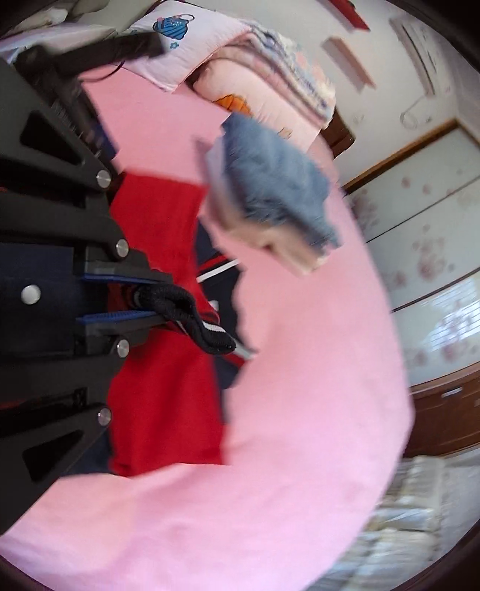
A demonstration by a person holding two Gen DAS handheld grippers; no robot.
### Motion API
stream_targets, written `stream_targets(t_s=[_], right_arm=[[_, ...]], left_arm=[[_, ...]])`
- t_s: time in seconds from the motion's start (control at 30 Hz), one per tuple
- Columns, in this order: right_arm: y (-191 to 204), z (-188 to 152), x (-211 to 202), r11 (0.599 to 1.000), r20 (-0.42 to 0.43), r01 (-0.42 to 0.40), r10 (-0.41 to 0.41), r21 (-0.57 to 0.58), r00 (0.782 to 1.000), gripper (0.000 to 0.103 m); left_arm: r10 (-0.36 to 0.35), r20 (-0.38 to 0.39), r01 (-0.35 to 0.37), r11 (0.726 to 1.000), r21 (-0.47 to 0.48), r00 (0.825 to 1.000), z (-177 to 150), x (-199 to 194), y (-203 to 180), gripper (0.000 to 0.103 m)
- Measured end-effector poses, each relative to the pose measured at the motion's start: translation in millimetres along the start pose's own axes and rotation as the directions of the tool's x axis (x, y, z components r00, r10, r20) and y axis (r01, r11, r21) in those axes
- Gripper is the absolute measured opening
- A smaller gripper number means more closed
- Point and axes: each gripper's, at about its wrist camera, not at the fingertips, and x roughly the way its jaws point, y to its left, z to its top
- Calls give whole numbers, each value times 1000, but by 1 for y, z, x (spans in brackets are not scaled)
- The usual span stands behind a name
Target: Fold large clothes
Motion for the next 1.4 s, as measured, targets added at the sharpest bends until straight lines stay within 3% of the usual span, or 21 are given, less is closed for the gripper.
stream_targets(t_s=[0.23,0.37,0.4,0.47,0.57,0.7,0.83,0.93,1.0,1.03,1.2,1.4], right_arm=[[5,31,-8,999,61,-43,44,-12,997,12],[7,34,-17,997,86,-81,82,-18,993,12],[7,33,-20,997,94,-74,75,-21,993,12],[2,30,-21,999,95,-46,47,-18,994,12],[-23,13,-9,1000,52,22,-23,19,998,12],[-62,-20,23,988,-70,133,-128,79,989,12],[-96,-51,40,972,-157,169,-143,162,977,12],[-102,-52,38,972,-164,145,-115,186,980,14],[-101,-46,30,973,-162,138,-109,183,981,21],[-101,-43,27,974,-158,147,-119,173,980,25],[-100,-31,4,978,-100,155,-142,143,985,36],[-106,-16,21,982,-107,137,-123,132,987,36]], left_arm=[[11,-48,-8,999,54,999,-4,23,-15,57],[89,-52,-85,994,67,995,-3,41,-17,56],[106,-52,-103,993,55,993,-3,43,-14,47],[103,-50,-101,994,30,993,-2,44,-8,40],[69,-38,-68,998,10,997,-4,42,-2,25],[80,-43,-79,996,39,996,-8,44,-4,25],[83,-61,-79,994,69,995,-9,47,-7,25],[69,-96,-58,992,108,993,-2,50,-8,31],[15,-148,4,991,131,989,0,48,-6,58],[-10,-160,31,991,133,987,0,43,-6,62],[-130,-135,149,978,143,982,9,10,2,66],[-222,-87,220,975,-38,971,49,26,29,68]])
